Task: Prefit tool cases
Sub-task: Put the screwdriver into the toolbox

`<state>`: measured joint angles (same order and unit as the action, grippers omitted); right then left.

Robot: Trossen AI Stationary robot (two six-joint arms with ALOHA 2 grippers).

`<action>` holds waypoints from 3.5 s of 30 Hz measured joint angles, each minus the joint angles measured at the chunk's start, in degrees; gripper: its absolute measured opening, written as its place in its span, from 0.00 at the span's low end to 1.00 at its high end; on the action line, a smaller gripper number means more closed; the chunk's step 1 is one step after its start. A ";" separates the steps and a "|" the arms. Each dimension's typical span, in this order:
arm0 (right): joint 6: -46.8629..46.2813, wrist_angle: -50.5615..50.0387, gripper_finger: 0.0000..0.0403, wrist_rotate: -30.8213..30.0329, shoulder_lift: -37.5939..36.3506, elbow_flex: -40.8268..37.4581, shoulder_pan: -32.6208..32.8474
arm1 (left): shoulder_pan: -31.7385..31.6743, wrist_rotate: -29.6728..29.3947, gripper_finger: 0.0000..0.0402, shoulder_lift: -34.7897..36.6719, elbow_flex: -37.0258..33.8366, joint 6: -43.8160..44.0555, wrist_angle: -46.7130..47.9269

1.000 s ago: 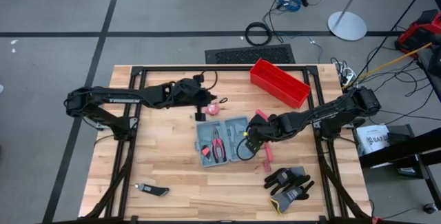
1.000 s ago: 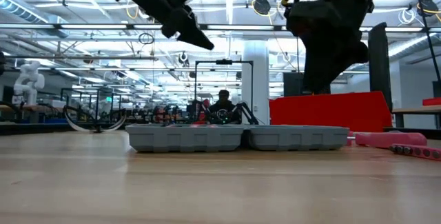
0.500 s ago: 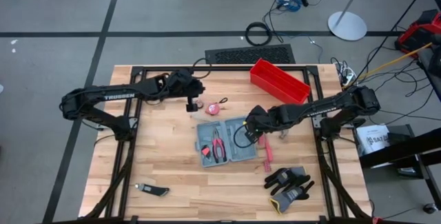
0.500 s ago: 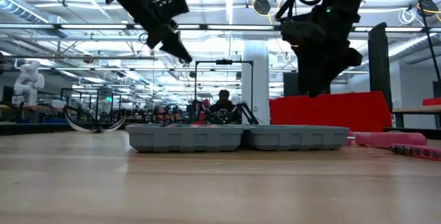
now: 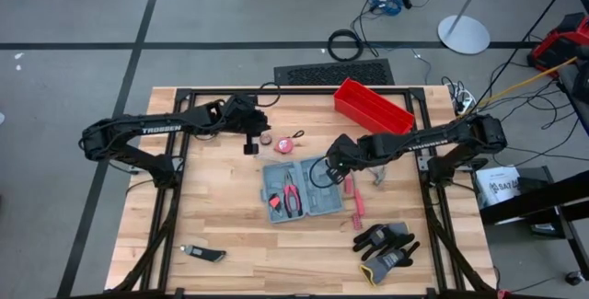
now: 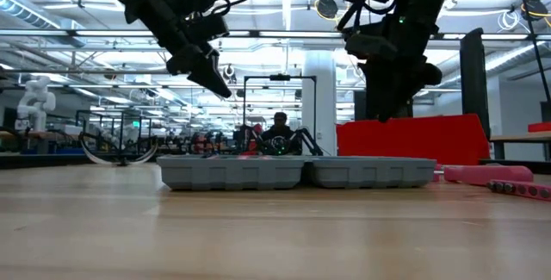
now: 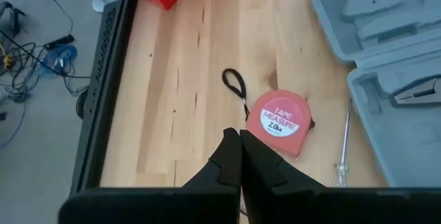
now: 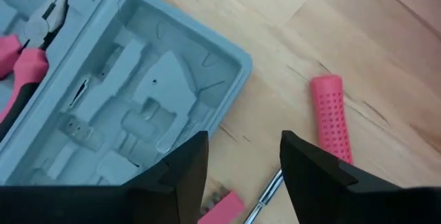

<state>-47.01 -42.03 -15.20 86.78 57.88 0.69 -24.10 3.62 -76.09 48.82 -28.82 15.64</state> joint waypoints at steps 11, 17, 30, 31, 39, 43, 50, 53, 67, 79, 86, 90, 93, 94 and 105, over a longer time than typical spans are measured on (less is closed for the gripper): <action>-13.50 -14.37 0.42 13.21 0.00 -0.02 4.38 | 0.07 0.04 0.00 0.00 -0.09 -0.04 -2.11; -21.71 -10.51 0.42 17.22 0.00 0.01 10.56 | -0.31 0.10 0.00 0.00 -0.09 -0.14 -3.63; -30.03 -12.53 0.42 16.22 3.25 0.01 15.48 | -1.81 1.22 0.00 0.00 -0.09 -0.20 -3.64; -29.43 -12.54 0.42 16.21 4.08 0.01 15.39 | -1.79 1.27 0.00 -0.02 -0.09 -0.20 -3.61; -25.77 -11.17 0.42 16.26 10.03 0.01 14.84 | -1.81 1.29 0.00 -0.02 -0.09 -0.15 -3.54; -24.01 -9.78 0.42 16.66 13.09 0.01 14.39 | -1.81 1.27 0.00 -0.02 -0.09 -0.13 -3.41; -21.00 -8.16 0.32 18.82 17.51 0.39 13.22 | -1.81 1.27 0.00 -0.02 -0.09 -0.09 -3.02; -20.89 -7.45 0.17 18.79 16.79 0.19 13.01 | -1.81 1.27 0.00 -0.02 -0.07 -0.09 -3.19; -40.87 -2.92 0.17 10.46 -1.06 -0.06 13.70 | -1.83 -3.26 0.00 -0.02 -0.08 -3.98 -2.37; -49.53 13.03 0.17 1.53 4.31 -0.06 15.67 | -2.81 2.16 0.00 0.13 -4.76 -12.98 2.55; -49.92 7.21 0.17 3.62 7.31 3.35 15.17 | -3.62 3.45 0.00 0.17 -5.25 -13.70 2.45; -48.88 -1.06 0.17 5.09 9.52 8.62 14.24 | -3.63 3.48 0.00 0.15 -5.25 -13.61 2.77; -47.07 -4.02 0.17 5.16 11.16 11.69 13.49 | -3.63 3.48 0.00 0.15 -5.25 -13.53 2.82; -46.32 -4.24 0.17 5.28 11.61 12.56 13.32 | -3.63 3.48 0.00 0.16 -5.25 -13.51 2.83; -42.14 -8.05 0.17 10.82 15.13 14.54 11.65 | -3.65 3.61 0.00 0.17 -5.23 -13.49 4.61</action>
<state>-89.15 -50.08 -4.38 101.91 72.42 12.34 -27.75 7.22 -75.92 43.59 -42.30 20.25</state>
